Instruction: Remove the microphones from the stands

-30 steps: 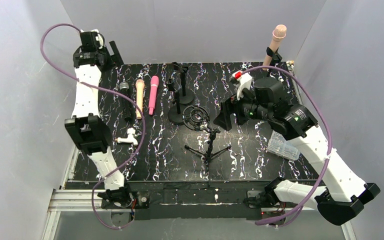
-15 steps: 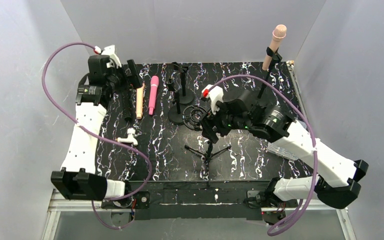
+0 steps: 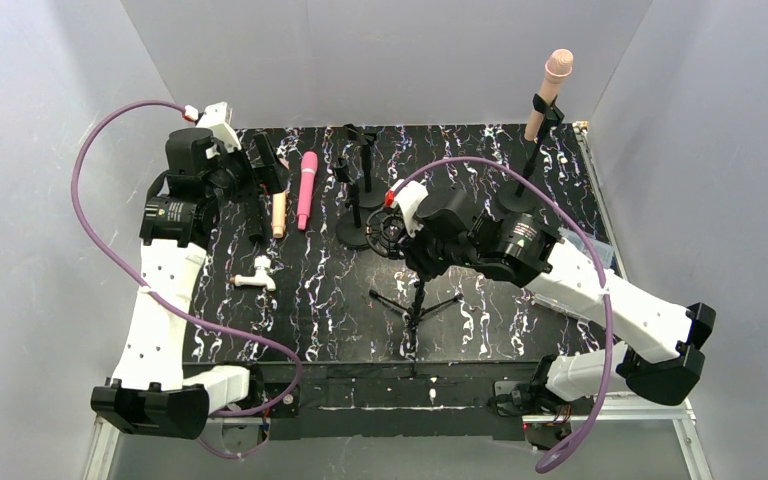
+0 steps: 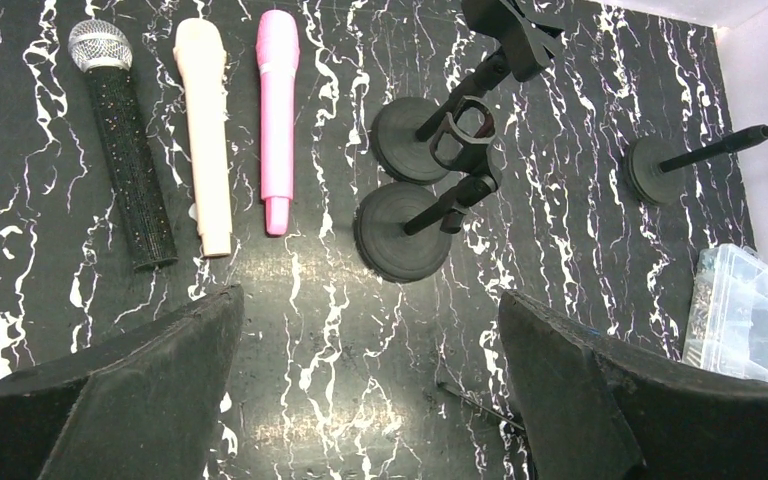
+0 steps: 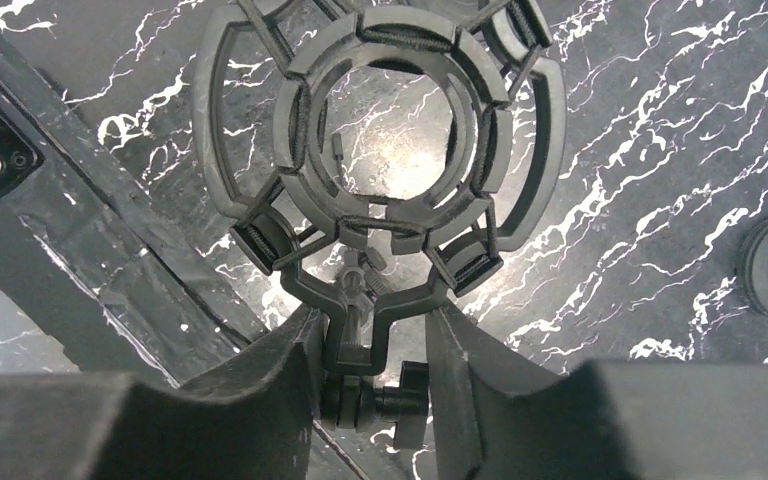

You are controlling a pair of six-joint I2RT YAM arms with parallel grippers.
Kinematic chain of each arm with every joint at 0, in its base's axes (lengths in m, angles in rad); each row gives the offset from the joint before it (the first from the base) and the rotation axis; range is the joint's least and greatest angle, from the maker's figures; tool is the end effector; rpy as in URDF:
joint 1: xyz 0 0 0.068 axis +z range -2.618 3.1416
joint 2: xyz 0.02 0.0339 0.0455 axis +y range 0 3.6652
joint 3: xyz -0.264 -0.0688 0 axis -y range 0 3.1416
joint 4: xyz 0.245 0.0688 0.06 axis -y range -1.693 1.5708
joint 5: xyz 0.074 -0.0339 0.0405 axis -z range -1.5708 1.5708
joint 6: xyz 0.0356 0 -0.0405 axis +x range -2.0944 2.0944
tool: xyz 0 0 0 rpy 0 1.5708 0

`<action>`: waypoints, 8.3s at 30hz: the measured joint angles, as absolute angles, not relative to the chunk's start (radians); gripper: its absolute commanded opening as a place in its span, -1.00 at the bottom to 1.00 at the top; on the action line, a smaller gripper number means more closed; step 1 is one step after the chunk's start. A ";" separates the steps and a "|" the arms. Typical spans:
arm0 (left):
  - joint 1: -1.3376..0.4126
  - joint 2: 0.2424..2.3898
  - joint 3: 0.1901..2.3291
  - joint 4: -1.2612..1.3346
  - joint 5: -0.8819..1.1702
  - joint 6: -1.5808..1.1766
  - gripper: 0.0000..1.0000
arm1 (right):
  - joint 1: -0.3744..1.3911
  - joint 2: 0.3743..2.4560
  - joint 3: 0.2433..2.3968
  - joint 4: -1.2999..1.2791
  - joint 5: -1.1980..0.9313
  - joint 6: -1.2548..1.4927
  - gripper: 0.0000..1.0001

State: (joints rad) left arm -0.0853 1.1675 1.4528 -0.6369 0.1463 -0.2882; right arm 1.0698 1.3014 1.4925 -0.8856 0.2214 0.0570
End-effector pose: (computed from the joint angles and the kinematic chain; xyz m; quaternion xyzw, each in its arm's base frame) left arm 0.2358 -0.0254 0.4452 -0.0412 0.8177 -0.1649 0.5500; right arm 0.1329 0.2264 0.4038 -0.3955 0.8098 0.1406 0.4099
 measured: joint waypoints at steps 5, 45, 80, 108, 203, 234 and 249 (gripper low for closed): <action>-0.090 1.168 1.452 -0.638 0.158 -0.289 0.97 | 1.072 1.299 1.493 -0.885 0.241 0.061 -0.66; -0.138 1.137 1.446 -0.636 0.254 -0.338 0.97 | 0.651 1.815 2.030 -0.736 0.409 0.025 -0.97; -0.200 1.157 1.446 -0.636 0.278 -0.342 0.97 | 0.510 2.093 2.321 -0.691 0.179 0.021 0.14; -0.207 1.157 1.446 -0.637 0.278 -0.337 0.97 | 0.511 2.087 2.307 -0.654 0.125 0.050 0.96; -0.348 1.208 1.410 -0.588 0.349 -0.308 0.97 | 0.058 1.858 2.065 -0.642 -0.038 0.020 -0.80; -0.521 1.214 0.999 0.134 0.765 -0.184 0.82 | 0.484 1.559 1.967 -0.793 -0.455 0.167 -0.81; -0.517 1.221 1.050 0.202 0.886 -0.138 0.83 | 0.616 1.545 1.890 -0.789 -0.557 0.058 -0.79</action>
State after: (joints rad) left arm -0.5171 1.2205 1.0504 0.2016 0.8860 -0.1379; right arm 0.6159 1.5452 1.8896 -0.7887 -0.5571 0.0578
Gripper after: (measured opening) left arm 0.914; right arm 0.523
